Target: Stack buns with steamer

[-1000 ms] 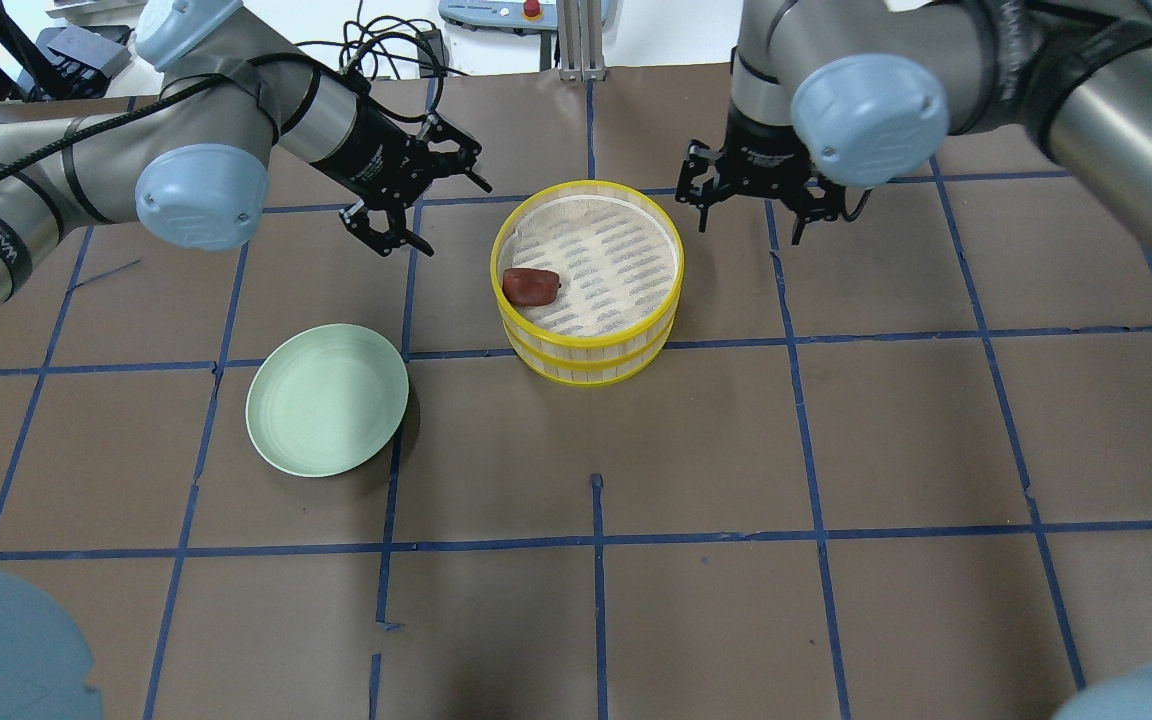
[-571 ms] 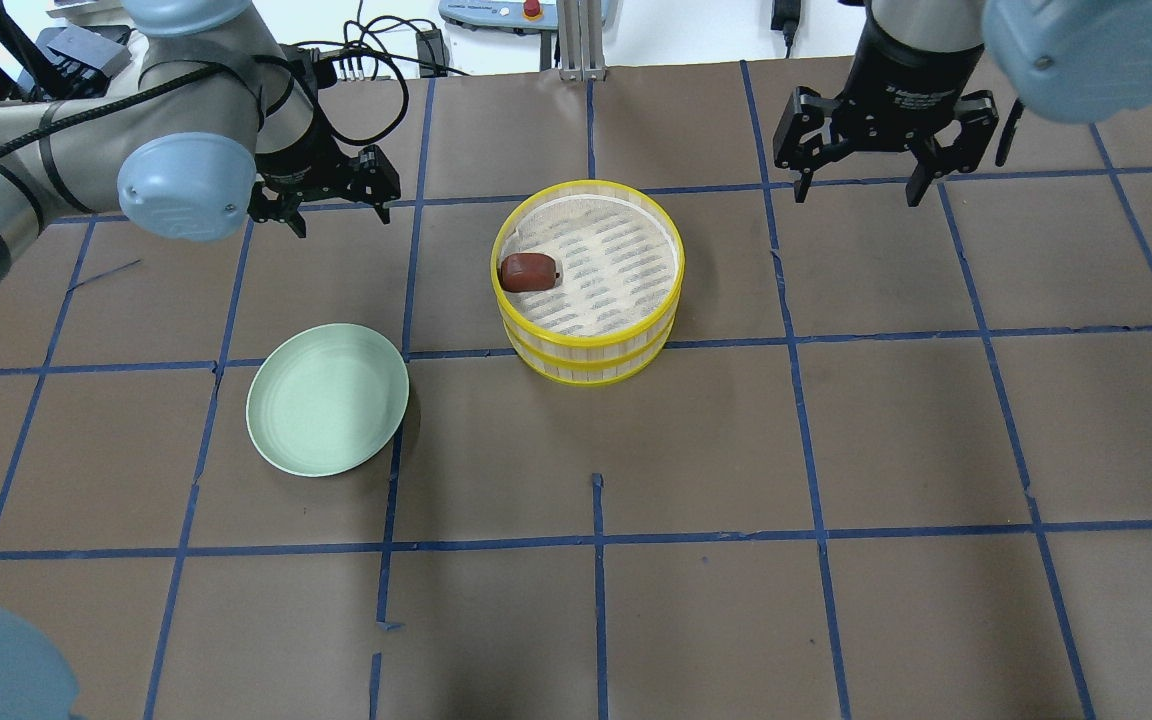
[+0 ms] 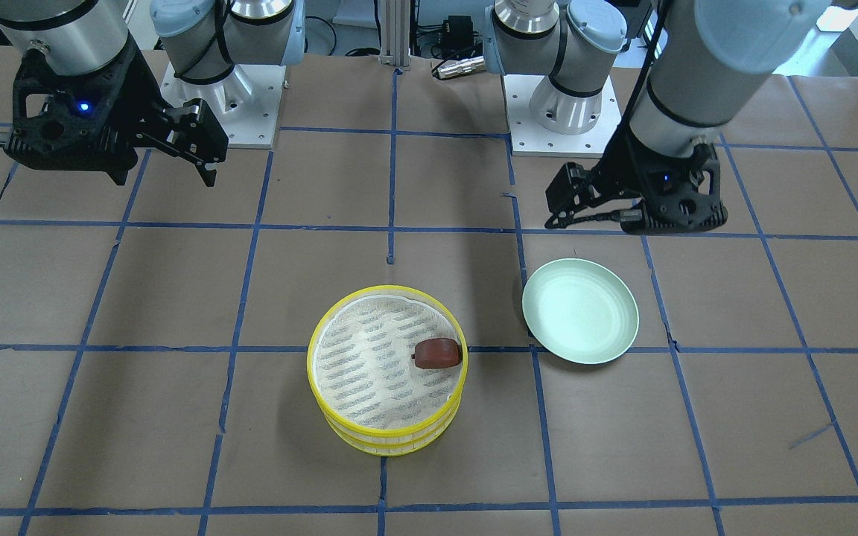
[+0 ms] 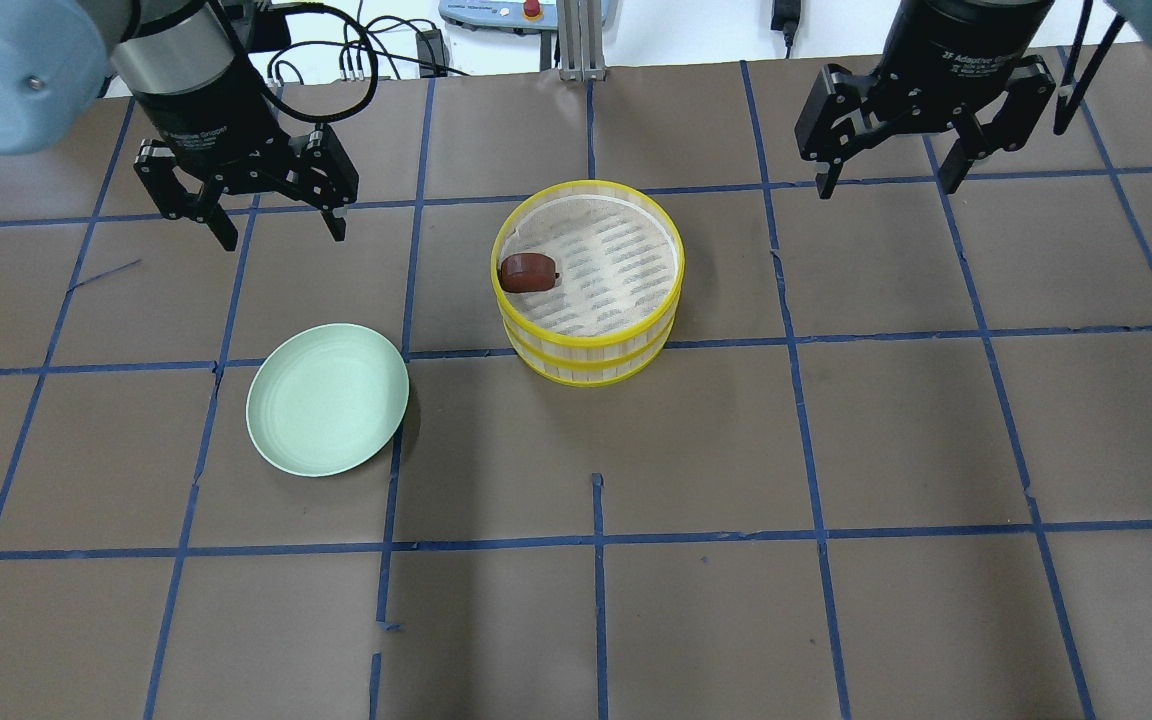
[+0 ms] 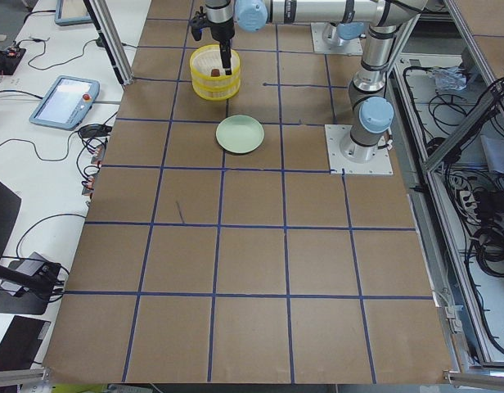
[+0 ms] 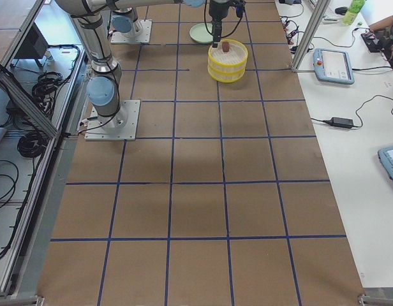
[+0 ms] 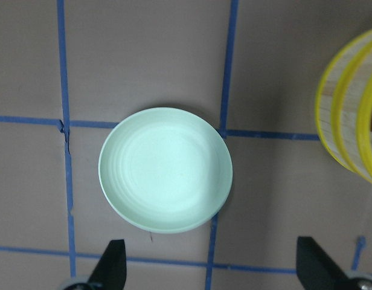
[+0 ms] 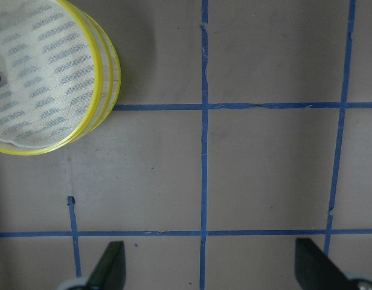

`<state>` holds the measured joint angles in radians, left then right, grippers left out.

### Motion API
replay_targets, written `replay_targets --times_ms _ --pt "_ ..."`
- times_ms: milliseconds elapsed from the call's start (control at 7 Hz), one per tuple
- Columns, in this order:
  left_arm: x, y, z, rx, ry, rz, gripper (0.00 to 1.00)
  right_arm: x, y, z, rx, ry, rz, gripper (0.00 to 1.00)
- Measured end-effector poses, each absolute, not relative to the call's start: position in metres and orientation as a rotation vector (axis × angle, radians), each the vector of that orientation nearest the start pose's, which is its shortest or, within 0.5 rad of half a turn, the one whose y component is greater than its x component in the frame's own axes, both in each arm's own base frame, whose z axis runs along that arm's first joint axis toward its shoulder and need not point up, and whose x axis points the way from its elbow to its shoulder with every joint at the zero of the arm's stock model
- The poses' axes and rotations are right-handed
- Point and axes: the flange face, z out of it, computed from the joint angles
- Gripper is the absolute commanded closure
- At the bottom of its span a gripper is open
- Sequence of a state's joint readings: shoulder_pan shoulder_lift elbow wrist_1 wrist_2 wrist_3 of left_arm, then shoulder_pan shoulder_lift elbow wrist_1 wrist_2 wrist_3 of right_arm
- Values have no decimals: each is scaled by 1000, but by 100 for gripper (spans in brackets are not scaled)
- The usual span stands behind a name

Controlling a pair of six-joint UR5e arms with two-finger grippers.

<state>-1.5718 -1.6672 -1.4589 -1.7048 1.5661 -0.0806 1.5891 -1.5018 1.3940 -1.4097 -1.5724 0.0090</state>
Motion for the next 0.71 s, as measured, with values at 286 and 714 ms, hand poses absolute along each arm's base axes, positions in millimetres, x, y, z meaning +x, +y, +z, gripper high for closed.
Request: replay_targets --times_ms 286,714 --pt "-150 -500 488 -150 3148 164 0 142 -510 525 -33 3156 85 0" --pt "-169 -498 494 -95 3163 17 0 140 -511 525 -30 3144 83 0"
